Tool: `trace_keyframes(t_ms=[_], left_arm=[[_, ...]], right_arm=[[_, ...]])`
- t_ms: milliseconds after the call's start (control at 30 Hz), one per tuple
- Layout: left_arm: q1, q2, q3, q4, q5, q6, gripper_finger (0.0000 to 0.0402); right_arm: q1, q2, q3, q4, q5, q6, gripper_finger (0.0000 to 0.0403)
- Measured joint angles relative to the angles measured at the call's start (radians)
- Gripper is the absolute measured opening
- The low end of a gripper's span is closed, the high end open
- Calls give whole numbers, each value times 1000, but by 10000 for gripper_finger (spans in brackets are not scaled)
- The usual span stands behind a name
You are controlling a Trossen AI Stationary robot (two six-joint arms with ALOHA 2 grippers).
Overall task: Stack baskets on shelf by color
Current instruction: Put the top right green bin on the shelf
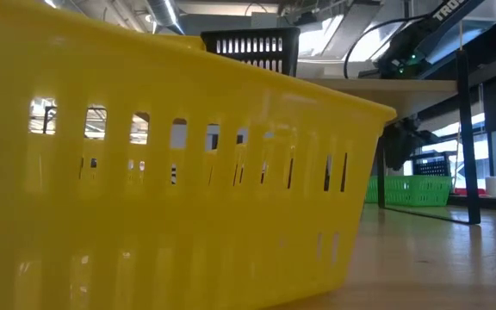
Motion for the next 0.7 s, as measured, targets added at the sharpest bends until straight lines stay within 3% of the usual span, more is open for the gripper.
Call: trace_keyframes(t_ms=[367, 700], left_arm=[[0, 0, 0, 0, 0, 0, 27], [0, 0, 0, 0, 0, 1, 27]], right_arm=[[14, 50, 0, 44, 106, 23, 85], [14, 78, 0, 43, 105, 15, 85]])
